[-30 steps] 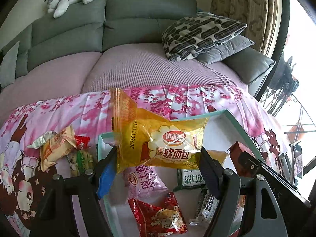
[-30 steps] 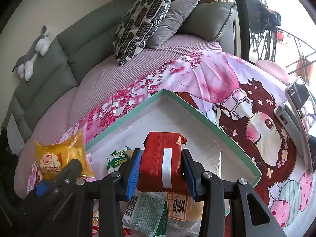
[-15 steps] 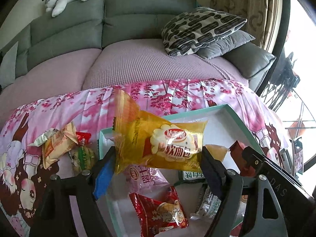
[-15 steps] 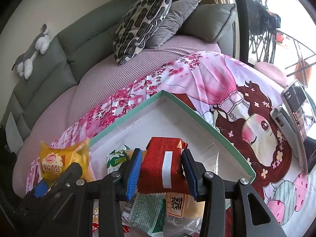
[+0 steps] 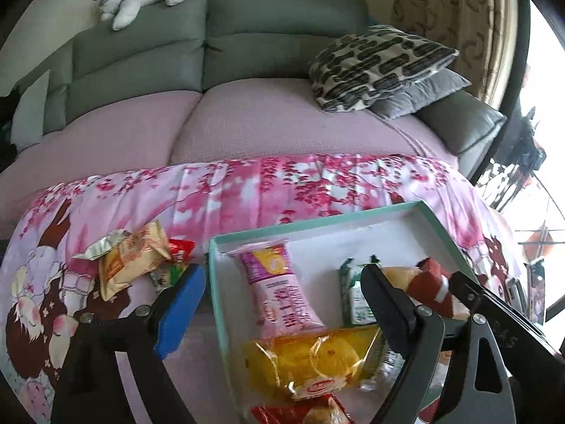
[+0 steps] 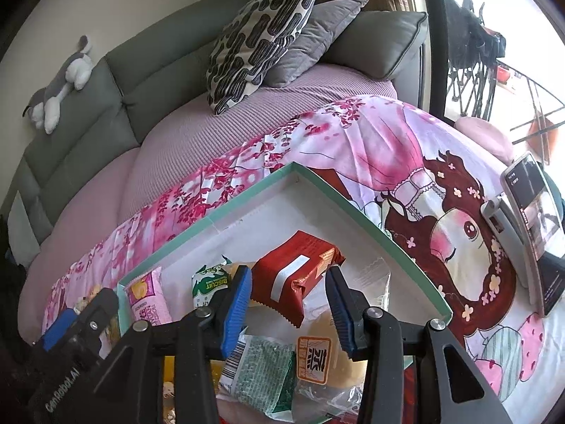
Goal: Organize snacks
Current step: 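Open the left tool over the tray while the right releases the red pack, then move both open tools back from the tray to the remaining snacks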
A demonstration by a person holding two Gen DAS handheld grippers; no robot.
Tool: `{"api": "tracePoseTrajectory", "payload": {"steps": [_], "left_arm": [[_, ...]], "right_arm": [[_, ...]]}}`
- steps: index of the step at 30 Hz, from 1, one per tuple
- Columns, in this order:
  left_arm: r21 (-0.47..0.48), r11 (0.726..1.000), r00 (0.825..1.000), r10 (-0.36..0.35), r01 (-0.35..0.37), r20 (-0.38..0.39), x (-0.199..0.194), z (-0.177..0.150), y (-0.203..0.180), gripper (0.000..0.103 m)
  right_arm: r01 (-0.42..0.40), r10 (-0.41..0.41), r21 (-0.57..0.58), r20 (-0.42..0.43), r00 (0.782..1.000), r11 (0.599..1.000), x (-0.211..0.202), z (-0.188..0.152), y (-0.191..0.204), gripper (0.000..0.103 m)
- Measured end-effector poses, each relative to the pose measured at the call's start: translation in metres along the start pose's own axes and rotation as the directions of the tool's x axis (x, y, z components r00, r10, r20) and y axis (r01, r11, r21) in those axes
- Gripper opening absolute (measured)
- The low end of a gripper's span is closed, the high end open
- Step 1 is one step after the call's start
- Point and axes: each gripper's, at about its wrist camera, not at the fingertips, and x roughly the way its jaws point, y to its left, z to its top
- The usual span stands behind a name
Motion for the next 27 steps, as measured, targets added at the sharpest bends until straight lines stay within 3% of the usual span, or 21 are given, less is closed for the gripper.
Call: {"api": "tracePoseTrajectory", "payload": {"steps": [3, 6, 12, 17, 19, 27], "left_arm": [[-0.033, 0.999, 0.999, 0.036, -0.035, 0.004, 0.001, 0.0, 0.01, 0.091], [-0.061, 0.995, 0.997, 0.079, -0.078, 0.008, 0.001, -0.001, 0.02, 0.097], [-0.109, 0.983, 0.989, 0.147, -0.146, -0.004, 0.006, -0.003, 0.039, 0.098], [-0.146, 0.971, 0.982, 0.189, -0.189, -0.015, 0.008, -0.007, 0.054, 0.098], [-0.152, 0.968, 0.98, 0.198, -0.198, -0.016, 0.007, -0.007, 0.059, 0.098], [-0.204, 0.948, 0.968, 0.249, -0.246, -0.011, 0.0, -0.011, 0.085, 0.098]], "right_arm": [[0.014, -0.014, -0.014, -0.002, 1.0, 1.0, 0.0, 0.0, 0.002, 0.061], [0.023, -0.023, -0.026, -0.006, 1.0, 0.999, 0.0, 0.0, 0.003, 0.074], [0.028, -0.029, -0.075, -0.015, 0.999, 0.997, 0.003, -0.002, 0.013, 0.088], [0.032, -0.034, -0.088, -0.02, 0.999, 0.996, 0.004, -0.003, 0.017, 0.094], [0.033, -0.035, -0.094, -0.02, 0.999, 0.995, 0.003, -0.003, 0.019, 0.103], [0.028, -0.028, -0.112, -0.002, 1.0, 0.993, -0.001, -0.004, 0.028, 0.103]]}}
